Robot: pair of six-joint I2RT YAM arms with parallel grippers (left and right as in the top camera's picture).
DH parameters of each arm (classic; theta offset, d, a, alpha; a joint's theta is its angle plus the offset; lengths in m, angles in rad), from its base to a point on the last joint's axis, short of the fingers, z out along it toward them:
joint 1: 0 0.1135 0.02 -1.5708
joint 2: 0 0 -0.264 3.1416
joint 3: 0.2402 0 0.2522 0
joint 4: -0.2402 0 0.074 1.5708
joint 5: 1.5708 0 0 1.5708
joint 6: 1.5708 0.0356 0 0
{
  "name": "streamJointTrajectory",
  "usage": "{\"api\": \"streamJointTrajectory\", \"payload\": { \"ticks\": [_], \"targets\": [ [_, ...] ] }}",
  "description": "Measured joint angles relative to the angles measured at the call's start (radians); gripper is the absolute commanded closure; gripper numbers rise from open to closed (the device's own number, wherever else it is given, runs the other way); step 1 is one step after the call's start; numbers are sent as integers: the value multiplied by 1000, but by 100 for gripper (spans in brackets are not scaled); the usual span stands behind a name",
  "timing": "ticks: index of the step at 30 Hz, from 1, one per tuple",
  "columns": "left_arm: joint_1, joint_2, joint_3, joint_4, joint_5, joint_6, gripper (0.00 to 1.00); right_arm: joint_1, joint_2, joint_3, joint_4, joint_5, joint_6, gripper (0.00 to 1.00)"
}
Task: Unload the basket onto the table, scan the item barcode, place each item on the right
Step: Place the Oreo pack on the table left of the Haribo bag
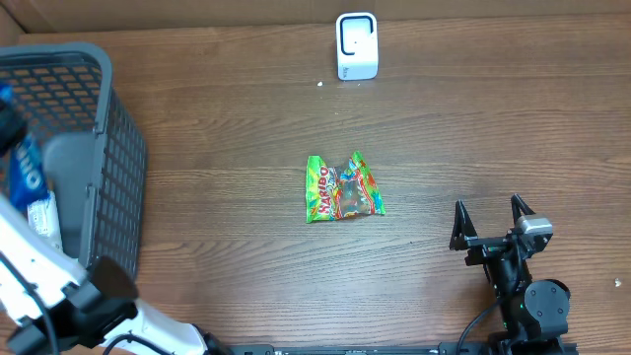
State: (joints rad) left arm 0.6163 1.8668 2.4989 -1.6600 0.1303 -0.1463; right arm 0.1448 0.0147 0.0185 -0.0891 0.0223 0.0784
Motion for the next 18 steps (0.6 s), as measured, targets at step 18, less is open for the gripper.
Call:
{"api": "streamJointTrajectory", "payload": {
  "ticks": [18],
  "targets": [
    [-705, -129, -187, -1, -37, -93, 96, 0, 0, 0, 0, 0, 0, 0]
  ]
}}
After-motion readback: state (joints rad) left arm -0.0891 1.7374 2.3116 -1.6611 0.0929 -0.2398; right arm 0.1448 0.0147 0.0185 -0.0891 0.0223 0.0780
